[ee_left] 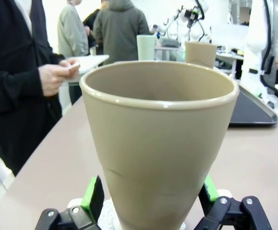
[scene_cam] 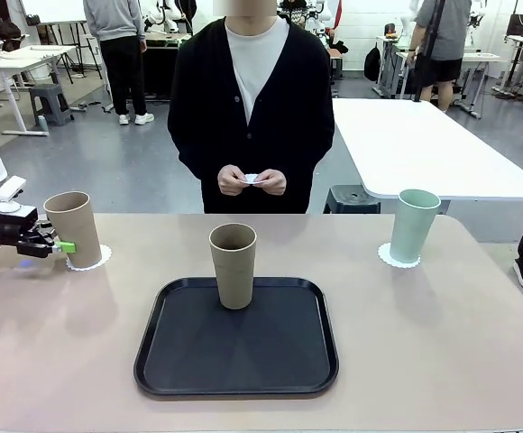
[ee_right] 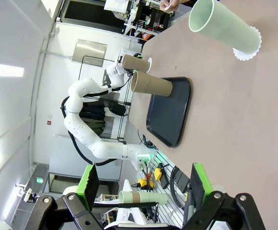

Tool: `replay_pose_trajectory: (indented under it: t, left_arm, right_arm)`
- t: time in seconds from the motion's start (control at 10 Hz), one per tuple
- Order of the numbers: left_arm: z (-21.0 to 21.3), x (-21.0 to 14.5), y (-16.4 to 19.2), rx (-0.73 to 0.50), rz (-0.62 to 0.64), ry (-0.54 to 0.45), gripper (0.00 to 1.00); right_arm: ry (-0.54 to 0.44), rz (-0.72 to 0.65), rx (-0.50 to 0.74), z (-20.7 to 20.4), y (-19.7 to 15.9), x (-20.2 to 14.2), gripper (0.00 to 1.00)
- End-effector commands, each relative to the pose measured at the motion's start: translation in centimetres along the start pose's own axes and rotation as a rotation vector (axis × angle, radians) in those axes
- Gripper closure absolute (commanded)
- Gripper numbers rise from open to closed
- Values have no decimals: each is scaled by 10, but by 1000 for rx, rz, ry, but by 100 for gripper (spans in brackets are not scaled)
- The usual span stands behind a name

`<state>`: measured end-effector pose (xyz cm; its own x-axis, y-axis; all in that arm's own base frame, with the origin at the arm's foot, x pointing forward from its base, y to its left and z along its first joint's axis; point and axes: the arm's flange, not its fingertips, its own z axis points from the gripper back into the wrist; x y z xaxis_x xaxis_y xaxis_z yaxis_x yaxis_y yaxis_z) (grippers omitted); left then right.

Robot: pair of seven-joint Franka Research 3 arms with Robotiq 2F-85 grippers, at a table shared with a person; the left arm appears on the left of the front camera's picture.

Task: Place coasters on the table and set cups on them.
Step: Take one Reusable plastic cup from the Flat Tray and place it on a coaster set by the human.

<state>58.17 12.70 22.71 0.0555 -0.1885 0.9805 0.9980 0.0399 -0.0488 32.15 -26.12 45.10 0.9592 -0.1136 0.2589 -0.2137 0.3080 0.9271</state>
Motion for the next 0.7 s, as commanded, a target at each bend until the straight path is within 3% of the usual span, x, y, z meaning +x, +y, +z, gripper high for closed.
replay_pose_trajectory:
  t: [0.0,0.6]
  left_arm:
    - [1,-1,2,-17,-19,74,0]
    - [15,11,-2,-11,-42,219,0]
  right_arm:
    - [-14,-13,1,0,2,3,0]
    - [-14,-13,1,0,2,3,0]
